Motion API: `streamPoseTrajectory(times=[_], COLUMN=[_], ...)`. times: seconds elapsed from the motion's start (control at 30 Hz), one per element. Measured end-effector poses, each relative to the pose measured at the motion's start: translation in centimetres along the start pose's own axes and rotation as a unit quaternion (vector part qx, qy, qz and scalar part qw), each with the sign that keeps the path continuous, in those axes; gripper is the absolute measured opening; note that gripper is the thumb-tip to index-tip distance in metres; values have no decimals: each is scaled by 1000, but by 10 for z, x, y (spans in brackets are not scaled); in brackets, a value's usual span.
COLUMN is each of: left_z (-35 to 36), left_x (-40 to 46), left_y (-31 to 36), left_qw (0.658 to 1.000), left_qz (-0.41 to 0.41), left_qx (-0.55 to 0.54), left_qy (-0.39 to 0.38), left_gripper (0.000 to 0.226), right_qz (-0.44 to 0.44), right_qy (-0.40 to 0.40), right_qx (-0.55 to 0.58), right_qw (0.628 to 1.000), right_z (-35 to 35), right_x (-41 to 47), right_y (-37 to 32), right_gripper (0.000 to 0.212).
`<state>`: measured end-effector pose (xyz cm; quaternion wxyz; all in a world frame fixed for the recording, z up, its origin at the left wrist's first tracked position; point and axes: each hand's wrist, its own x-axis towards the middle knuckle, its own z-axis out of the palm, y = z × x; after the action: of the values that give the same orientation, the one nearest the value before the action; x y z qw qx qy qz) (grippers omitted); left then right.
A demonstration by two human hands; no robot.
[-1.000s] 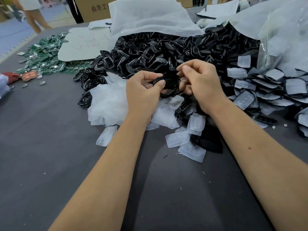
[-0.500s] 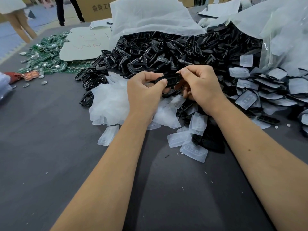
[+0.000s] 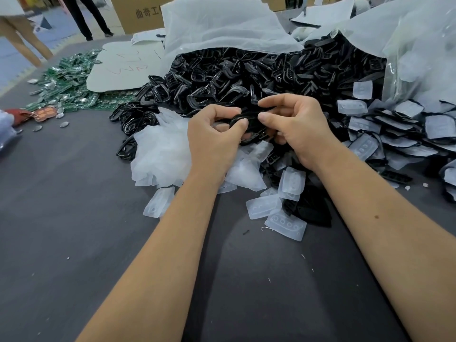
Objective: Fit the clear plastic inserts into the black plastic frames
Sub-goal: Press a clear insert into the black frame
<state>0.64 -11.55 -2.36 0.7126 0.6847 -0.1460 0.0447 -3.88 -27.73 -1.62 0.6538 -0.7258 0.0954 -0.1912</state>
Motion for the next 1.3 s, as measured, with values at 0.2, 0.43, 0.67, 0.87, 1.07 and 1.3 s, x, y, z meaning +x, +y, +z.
streamPoseTrajectory(times=[0.2, 0.43, 0.67, 0.87, 1.07, 1.3], left_z=[1, 2, 2, 2, 3, 3], left_x=[1, 3, 3, 3, 2, 2], left_y=[-4, -7, -6, -5, -3, -5], left_qw=[998, 995, 994, 995, 995, 995], left_qz=[36, 62, 70, 60, 58, 50], left_qx=[10, 26, 27, 26, 31, 43], left_qy=[51, 69, 75, 72, 72, 78], left_gripper=[14, 13, 13, 15, 14, 14], right_qz=[-100, -47, -56, -46, -82, -72], right_qy=[11, -144, -142, -139, -85, -206], right_qx=[-259, -438, -406, -407, -347, -443], right_qw=[961, 886, 901, 902, 931, 870], right_z=[-7, -9, -12, -17, -17, -12], right_x=[3, -1, -2, 0, 1, -1], right_y=[-2, -19, -20, -18, -14, -21], right_gripper=[22, 31, 31, 32, 25, 22])
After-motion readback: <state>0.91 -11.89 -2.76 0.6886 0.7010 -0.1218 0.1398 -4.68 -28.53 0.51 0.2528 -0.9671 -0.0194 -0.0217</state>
